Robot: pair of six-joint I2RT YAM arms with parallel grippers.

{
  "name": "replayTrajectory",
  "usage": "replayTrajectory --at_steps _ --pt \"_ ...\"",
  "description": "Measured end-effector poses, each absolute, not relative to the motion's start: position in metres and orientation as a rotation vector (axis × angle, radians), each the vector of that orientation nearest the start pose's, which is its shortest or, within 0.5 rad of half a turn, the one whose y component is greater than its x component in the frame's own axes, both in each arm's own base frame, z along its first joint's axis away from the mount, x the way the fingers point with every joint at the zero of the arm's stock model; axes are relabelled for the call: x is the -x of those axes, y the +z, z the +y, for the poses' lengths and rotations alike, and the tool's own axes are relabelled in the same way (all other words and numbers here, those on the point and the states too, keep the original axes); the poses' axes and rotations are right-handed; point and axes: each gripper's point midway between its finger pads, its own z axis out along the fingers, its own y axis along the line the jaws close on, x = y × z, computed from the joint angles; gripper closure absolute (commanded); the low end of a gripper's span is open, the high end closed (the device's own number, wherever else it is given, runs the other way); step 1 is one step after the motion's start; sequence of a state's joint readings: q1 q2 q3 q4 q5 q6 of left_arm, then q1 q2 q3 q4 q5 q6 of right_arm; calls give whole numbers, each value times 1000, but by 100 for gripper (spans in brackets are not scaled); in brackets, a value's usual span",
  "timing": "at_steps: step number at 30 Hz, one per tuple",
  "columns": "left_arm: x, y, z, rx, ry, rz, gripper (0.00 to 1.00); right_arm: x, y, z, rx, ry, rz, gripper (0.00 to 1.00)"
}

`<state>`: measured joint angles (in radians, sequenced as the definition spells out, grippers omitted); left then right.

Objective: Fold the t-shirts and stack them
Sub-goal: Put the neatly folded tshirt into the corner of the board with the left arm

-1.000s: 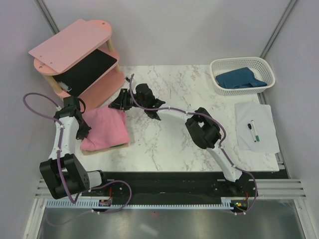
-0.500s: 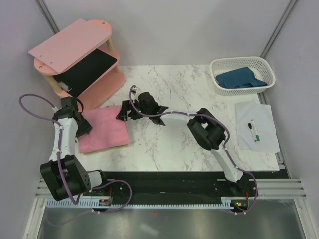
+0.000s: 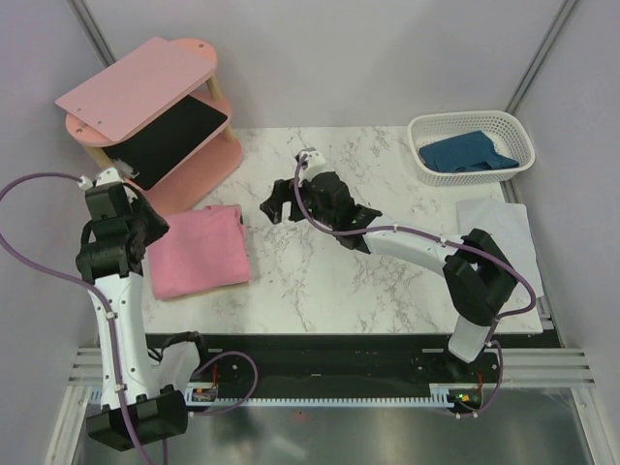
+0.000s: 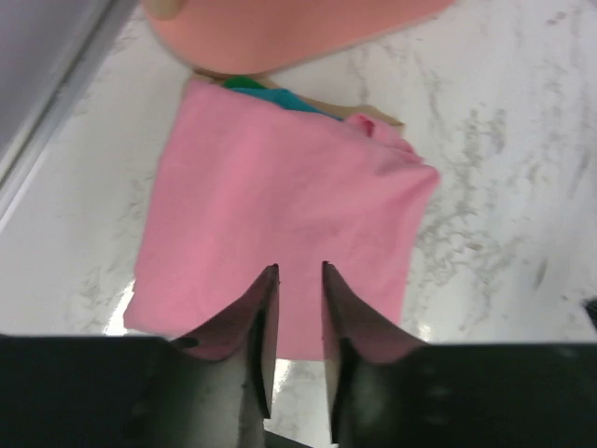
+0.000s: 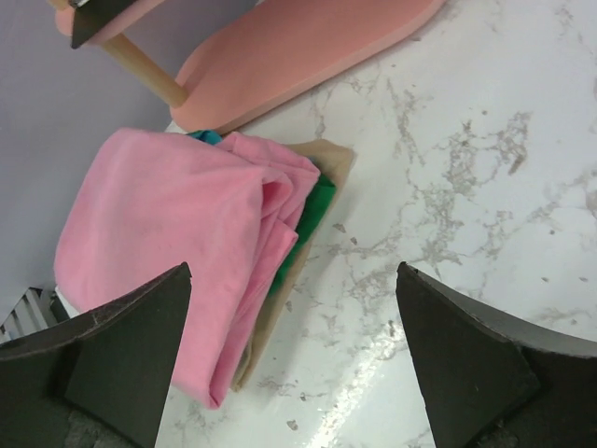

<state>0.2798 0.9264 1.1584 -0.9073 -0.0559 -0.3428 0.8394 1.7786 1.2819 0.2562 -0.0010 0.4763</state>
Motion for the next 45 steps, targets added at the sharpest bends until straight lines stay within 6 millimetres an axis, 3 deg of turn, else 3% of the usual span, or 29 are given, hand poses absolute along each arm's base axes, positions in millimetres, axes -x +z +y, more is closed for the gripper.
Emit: replayTrajectory --at_steps 3,7,9,12,17,26,37,45 --pt "-261 270 39 581 -112 2124 98 -359 196 407 318 875 1917 2" --pt "-281 264 -9 399 -252 2215 98 -365 160 380 277 806 2009 2" --pt "-295 253 -47 264 -311 2297 98 -368 145 367 252 775 2050 2" --pt "-311 227 -82 151 -344 2408 98 -372 136 355 226 754 2076 2" --pt "-326 174 -108 76 -288 2581 98 -378 126 338 192 724 2100 2" --pt "-328 86 -118 48 -185 2846 98 -389 111 306 122 696 2142 2" --pt "-309 44 -110 61 -111 2986 98 -389 104 297 89 736 2161 2" --pt "-286 18 -89 143 -31 3116 98 -389 101 292 52 773 2166 2"
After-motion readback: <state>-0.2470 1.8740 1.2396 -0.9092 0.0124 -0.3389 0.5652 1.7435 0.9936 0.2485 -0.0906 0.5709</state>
